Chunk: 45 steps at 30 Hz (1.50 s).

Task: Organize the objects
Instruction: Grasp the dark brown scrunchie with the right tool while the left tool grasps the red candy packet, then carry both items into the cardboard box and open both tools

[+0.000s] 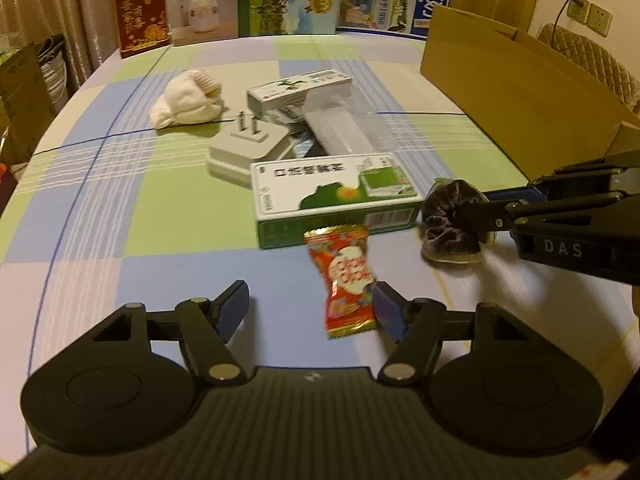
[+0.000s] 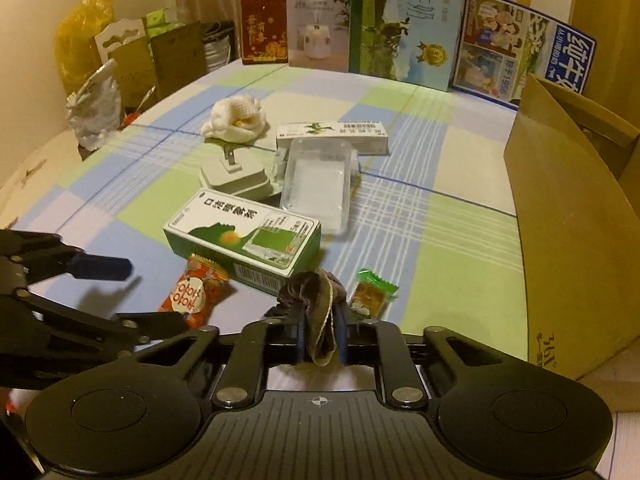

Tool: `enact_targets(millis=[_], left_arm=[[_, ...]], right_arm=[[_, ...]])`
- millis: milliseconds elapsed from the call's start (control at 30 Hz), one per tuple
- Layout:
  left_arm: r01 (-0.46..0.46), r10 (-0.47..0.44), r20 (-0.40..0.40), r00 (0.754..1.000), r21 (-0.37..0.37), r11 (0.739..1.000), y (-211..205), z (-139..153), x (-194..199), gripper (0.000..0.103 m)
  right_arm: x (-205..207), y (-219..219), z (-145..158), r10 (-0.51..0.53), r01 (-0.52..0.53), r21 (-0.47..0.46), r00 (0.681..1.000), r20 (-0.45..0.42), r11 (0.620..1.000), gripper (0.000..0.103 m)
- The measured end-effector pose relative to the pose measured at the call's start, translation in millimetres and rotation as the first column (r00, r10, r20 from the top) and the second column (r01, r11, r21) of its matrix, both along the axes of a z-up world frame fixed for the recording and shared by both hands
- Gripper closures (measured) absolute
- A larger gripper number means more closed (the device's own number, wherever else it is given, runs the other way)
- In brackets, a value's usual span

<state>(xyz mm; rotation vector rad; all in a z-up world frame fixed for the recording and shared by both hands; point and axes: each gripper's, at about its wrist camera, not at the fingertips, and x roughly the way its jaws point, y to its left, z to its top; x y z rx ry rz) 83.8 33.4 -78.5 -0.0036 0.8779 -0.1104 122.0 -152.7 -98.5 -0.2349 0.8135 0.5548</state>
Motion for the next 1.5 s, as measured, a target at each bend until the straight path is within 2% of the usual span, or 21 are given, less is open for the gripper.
enact_targets(millis=[67, 167, 300, 433, 567, 667, 800, 967, 1067, 1167, 1367, 1433, 1467, 1500], left_arm=[[0.011, -0.011, 0.002, 1.000, -0.004, 1.000, -4.2, -0.2, 3.6, 0.042], [0.018, -0.018, -0.001, 1.000, 0.009, 1.000, -11.7, -2.1, 9.1, 0.051], [0.026, -0.026, -0.017, 1.000, 0.006, 1.000, -18.2, -4.4, 13.2, 0.074], [0.032, -0.031, -0.021, 0.999, 0.061, 0.998, -25.2, 0.7, 9.3, 0.080], [0.033, -0.033, 0.002, 0.999, 0.076, 0.997, -30.3, 18.0, 3.0, 0.080], [0.041, -0.045, 0.049, 0.998, 0.081, 0.996, -41.9, 39.8, 0.7, 0.080], [0.089, -0.094, 0.126, 0.988, 0.047, 0.995, -68.5, 78.0, 5.4, 0.080], [0.209, -0.211, 0.216, 0.953, 0.031, 0.977, -123.3, 121.7, 28.0, 0.080], [0.281, -0.281, 0.257, 0.925, 0.038, 0.959, -158.9, 137.1, 43.6, 0.080], [0.329, -0.331, 0.264, 0.906, 0.052, 0.943, -189.4, 139.7, 64.0, 0.080], [0.400, -0.384, 0.263, 0.885, -0.008, 0.916, -229.5, 124.5, 98.6, 0.079], [0.402, -0.376, 0.279, 0.883, -0.040, 0.915, -234.7, 121.0, 104.0, 0.071], [0.399, -0.371, 0.276, 0.887, -0.048, 0.916, -235.0, 119.4, 107.6, 0.070], [0.393, -0.365, 0.272, 0.890, -0.054, 0.918, -234.2, 118.5, 109.6, 0.070]], right_arm=[[-0.9, -4.0, 3.0, -0.013, 0.013, 0.018, 1.000, -0.006, 1.000, 0.094], [0.5, -13.2, 8.6, -0.050, 0.051, 0.056, 0.999, -0.021, 0.997, 0.094], [-1.5, -19.0, 18.1, -0.066, 0.067, 0.076, 0.998, -0.015, 0.995, 0.094], [-7.8, -23.5, 26.7, -0.073, 0.072, 0.080, 0.997, 0.001, 0.994, 0.094], [-16.6, -31.9, 42.1, -0.096, 0.091, 0.099, 0.994, 0.049, 0.991, 0.094], [-24.1, -43.1, 61.3, -0.135, 0.121, 0.120, 0.984, 0.116, 0.985, 0.094], [-29.8, -69.8, 102.2, -0.231, 0.194, 0.173, 0.946, 0.228, 0.966, 0.094], [-15.6, -127.7, 147.2, -0.372, 0.320, 0.221, 0.892, 0.258, 0.921, 0.094], [-7.8, -162.8, 161.2, -0.429, 0.383, 0.207, 0.864, 0.265, 0.900, 0.094], [2.4, -192.3, 162.5, -0.478, 0.438, 0.202, 0.842, 0.251, 0.876, 0.094], [17.0, -227.4, 142.3, -0.523, 0.489, 0.195, 0.827, 0.205, 0.850, 0.094], [25.0, -236.2, 134.5, -0.527, 0.487, 0.219, 0.828, 0.191, 0.845, 0.093], [30.8, -240.6, 130.2, -0.526, 0.484, 0.231, 0.832, 0.176, 0.844, 0.089], [38.7, -241.6, 126.3, -0.527, 0.487, 0.232, 0.836, 0.156, 0.842, 0.069]])
